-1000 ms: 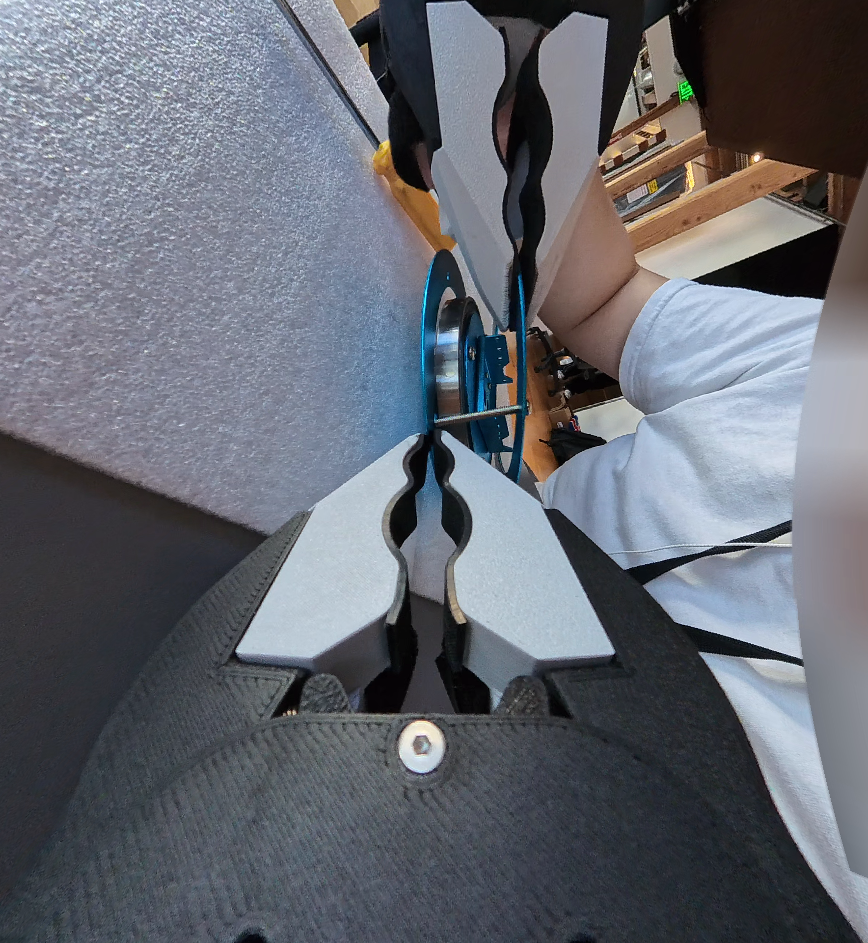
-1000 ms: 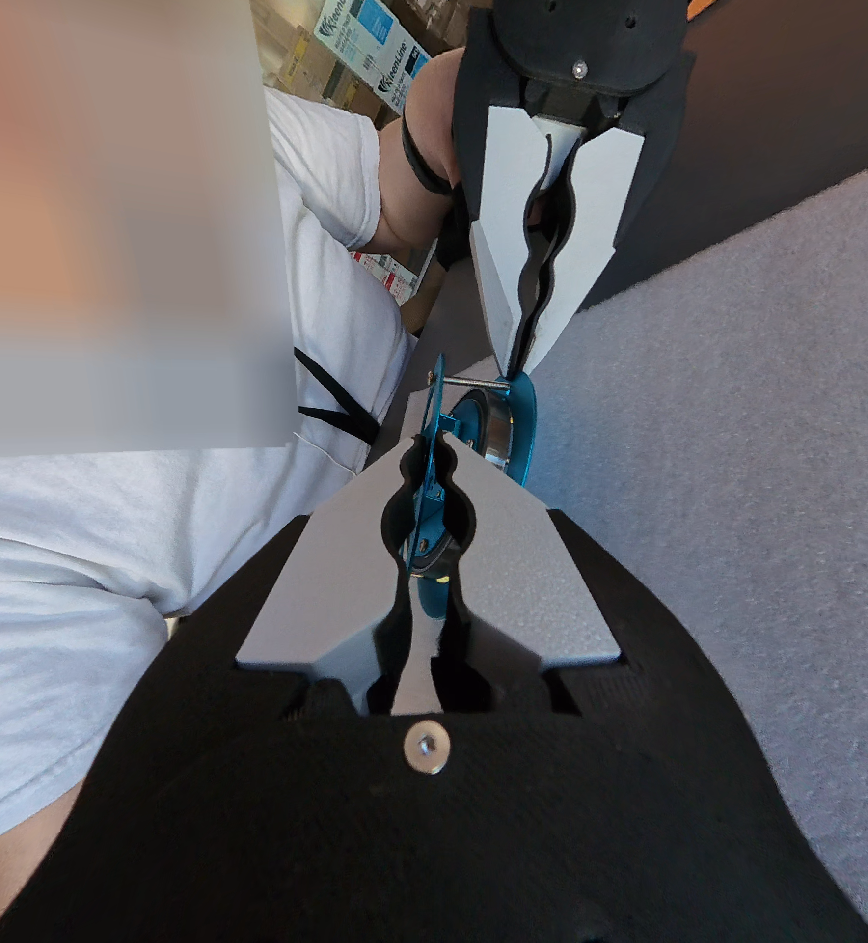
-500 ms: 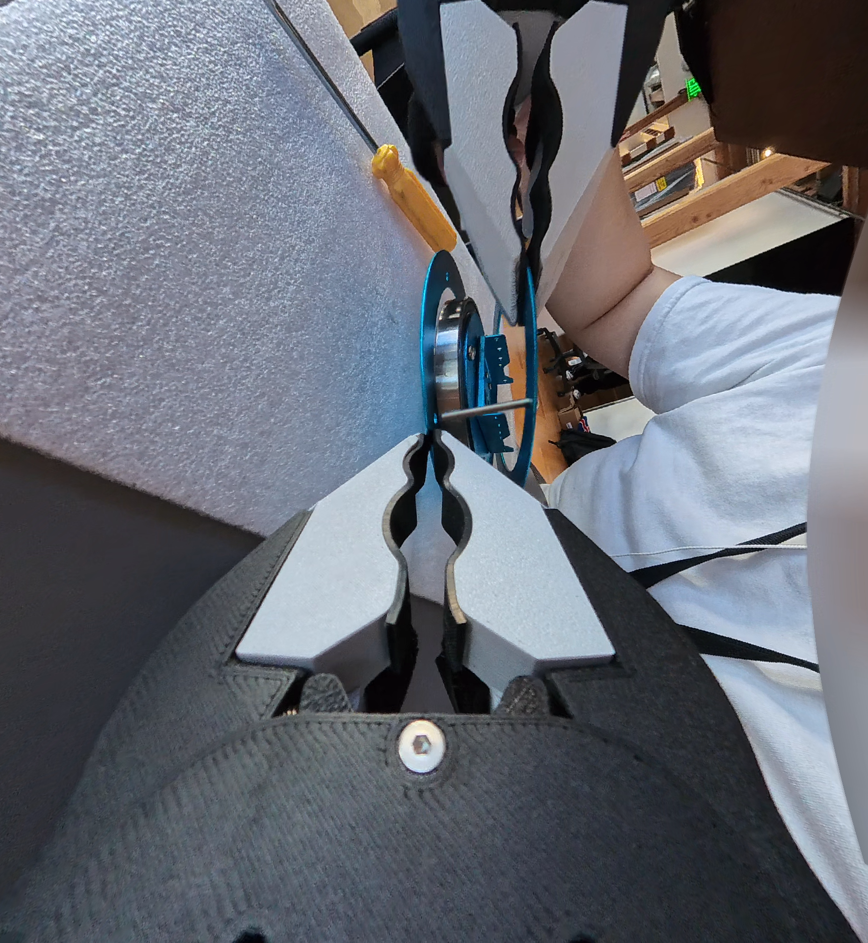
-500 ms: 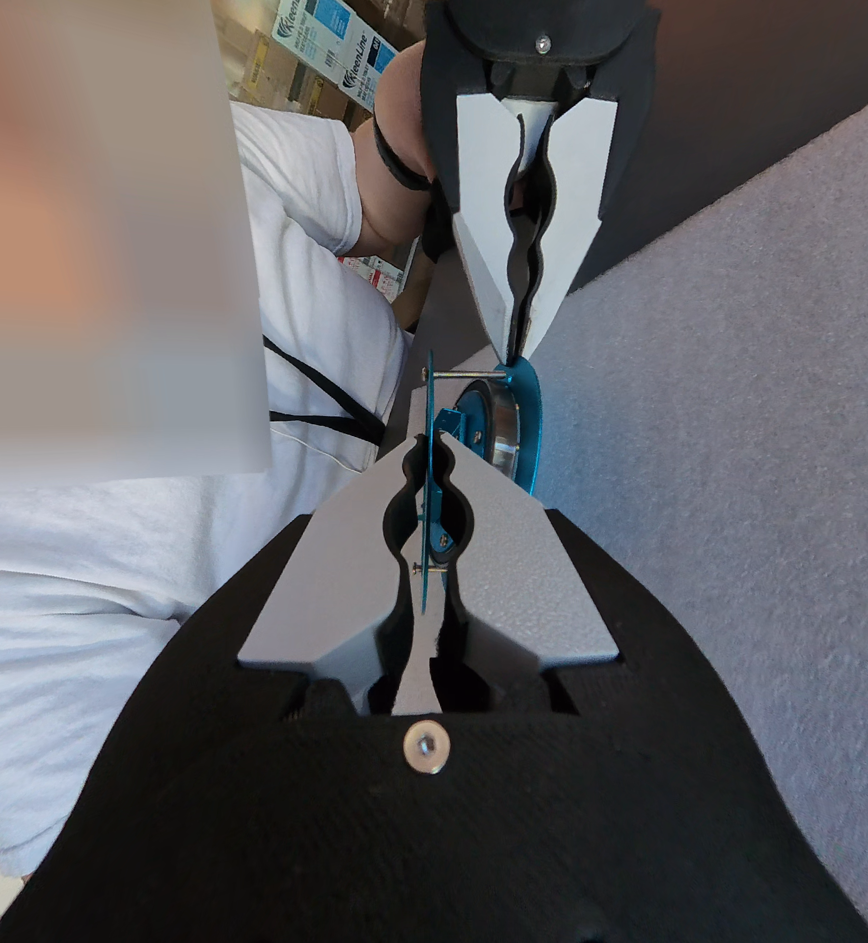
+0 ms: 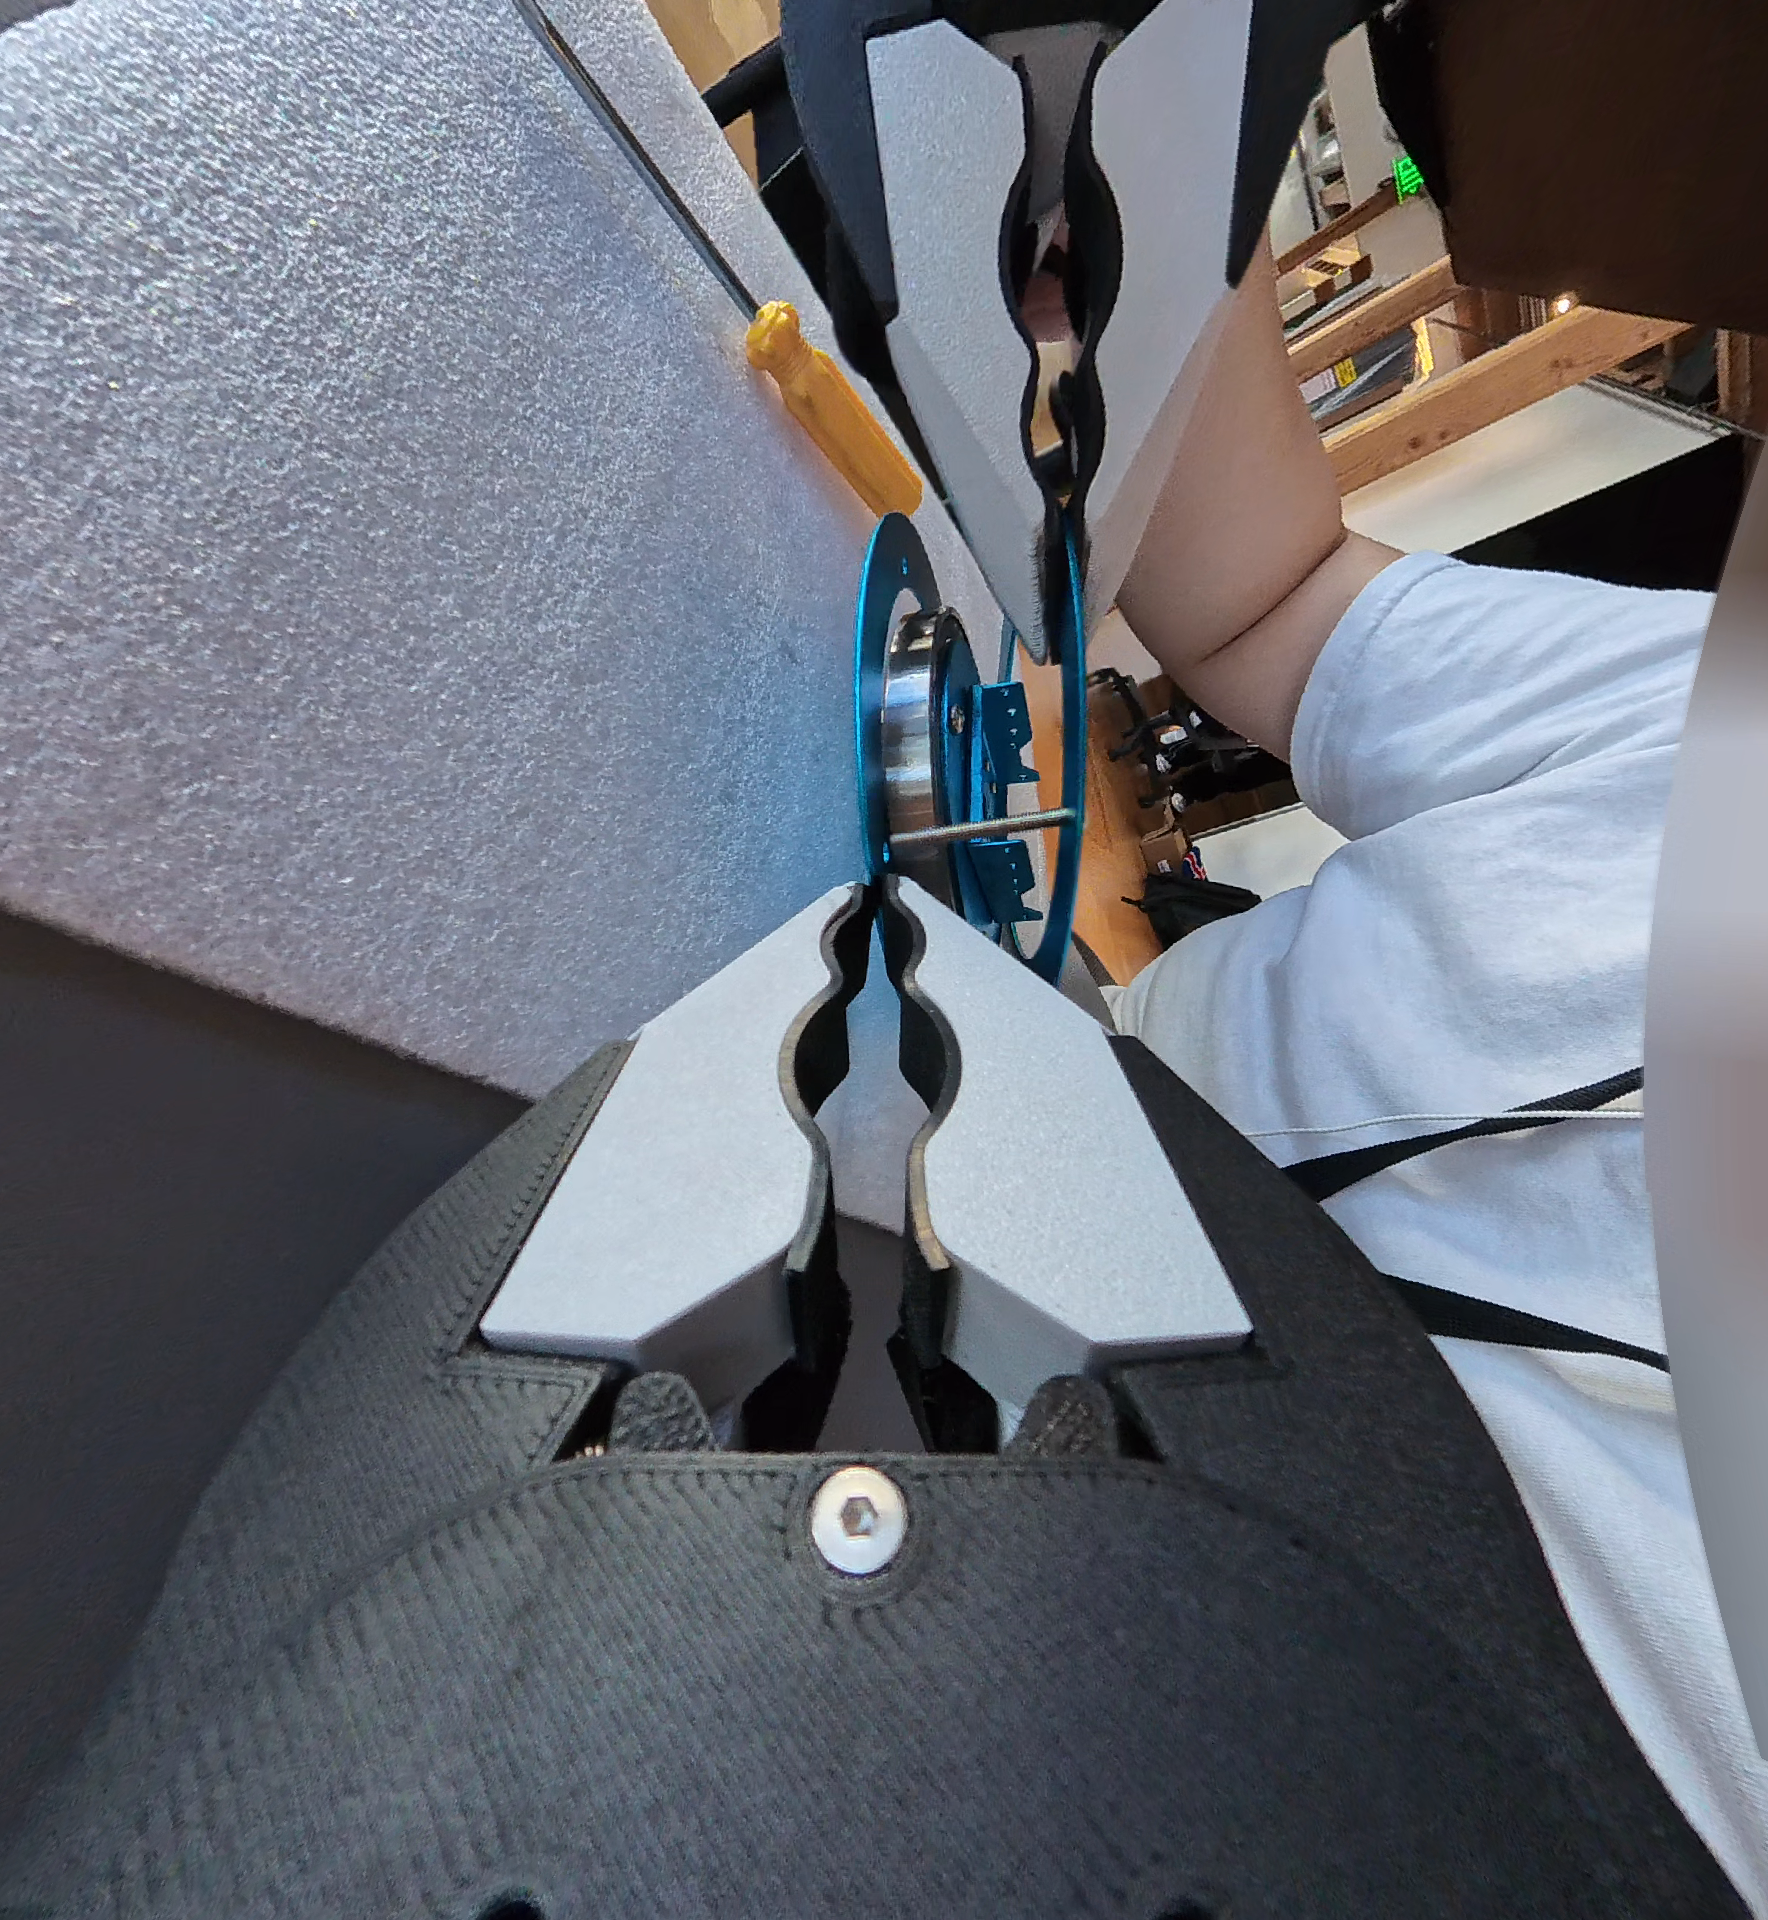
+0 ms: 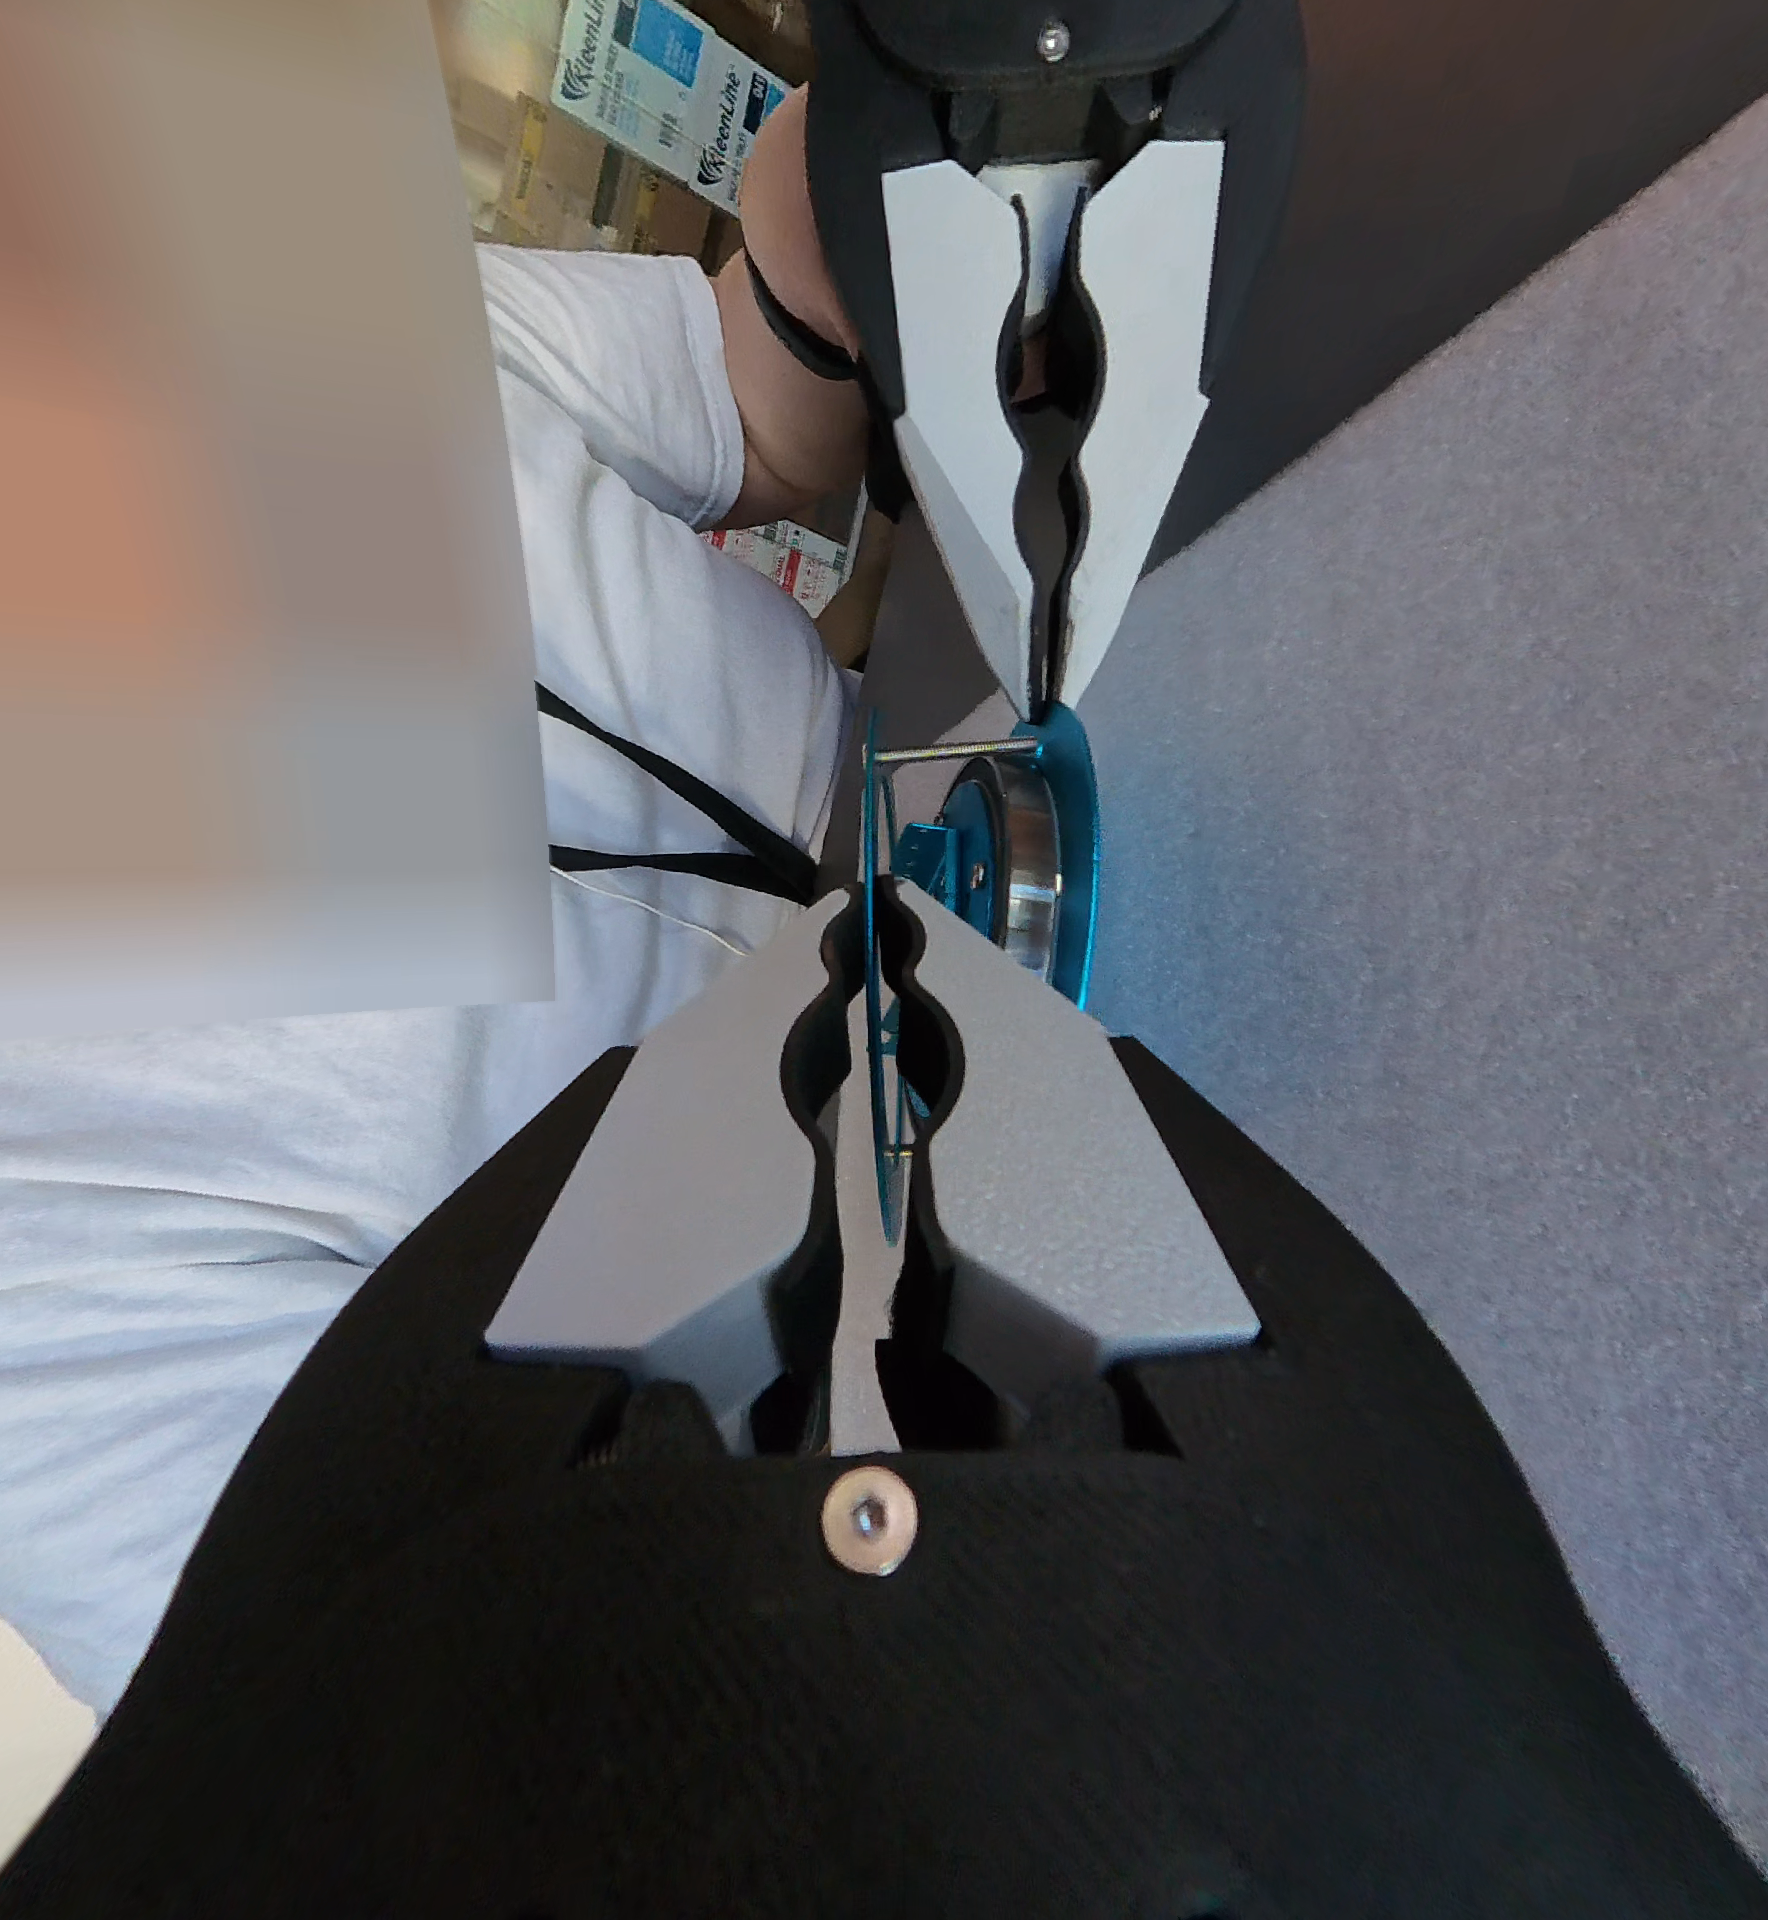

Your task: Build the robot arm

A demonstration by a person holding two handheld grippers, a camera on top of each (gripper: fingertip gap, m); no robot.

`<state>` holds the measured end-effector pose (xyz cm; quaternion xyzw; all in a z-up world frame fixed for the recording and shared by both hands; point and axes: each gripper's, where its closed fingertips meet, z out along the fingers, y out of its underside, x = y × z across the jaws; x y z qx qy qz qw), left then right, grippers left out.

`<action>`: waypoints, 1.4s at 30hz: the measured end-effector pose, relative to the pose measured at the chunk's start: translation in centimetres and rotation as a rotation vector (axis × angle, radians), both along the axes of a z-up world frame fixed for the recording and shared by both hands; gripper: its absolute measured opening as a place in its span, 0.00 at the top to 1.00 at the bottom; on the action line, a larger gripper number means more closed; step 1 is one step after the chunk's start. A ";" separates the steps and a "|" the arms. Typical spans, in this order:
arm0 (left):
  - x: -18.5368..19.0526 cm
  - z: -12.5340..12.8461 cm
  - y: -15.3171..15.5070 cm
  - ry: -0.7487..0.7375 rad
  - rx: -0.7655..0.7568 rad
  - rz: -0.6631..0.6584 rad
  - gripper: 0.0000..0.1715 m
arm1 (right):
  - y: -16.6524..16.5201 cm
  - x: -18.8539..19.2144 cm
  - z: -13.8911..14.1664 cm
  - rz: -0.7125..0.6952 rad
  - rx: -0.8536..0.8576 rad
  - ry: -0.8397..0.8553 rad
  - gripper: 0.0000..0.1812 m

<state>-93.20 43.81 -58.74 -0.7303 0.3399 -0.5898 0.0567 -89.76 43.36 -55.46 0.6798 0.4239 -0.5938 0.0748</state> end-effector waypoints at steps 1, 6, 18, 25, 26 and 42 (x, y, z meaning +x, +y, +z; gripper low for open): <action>0.0 0.0 0.0 0.001 0.005 -0.001 1.00 | 0.0 0.0 -0.1 0.000 -0.004 -0.004 1.00; 0.0 0.0 0.0 0.003 0.012 -0.001 1.00 | 0.1 0.1 -0.4 -0.002 -0.033 -0.027 1.00; 0.0 -0.4 0.1 0.021 0.020 0.002 1.00 | -0.4 0.3 -1.2 0.040 0.061 -0.043 0.94; -0.1 -0.5 0.1 0.026 0.007 0.008 1.00 | 0.5 0.2 -1.2 0.004 0.220 -0.023 0.92; -0.1 -0.6 0.1 0.030 0.007 0.009 1.00 | 0.8 0.2 -1.1 -0.008 0.245 -0.018 0.91; -0.2 -0.8 0.1 0.026 -0.032 0.025 1.00 | 0.9 2.1 -2.7 -0.414 0.907 -0.309 0.51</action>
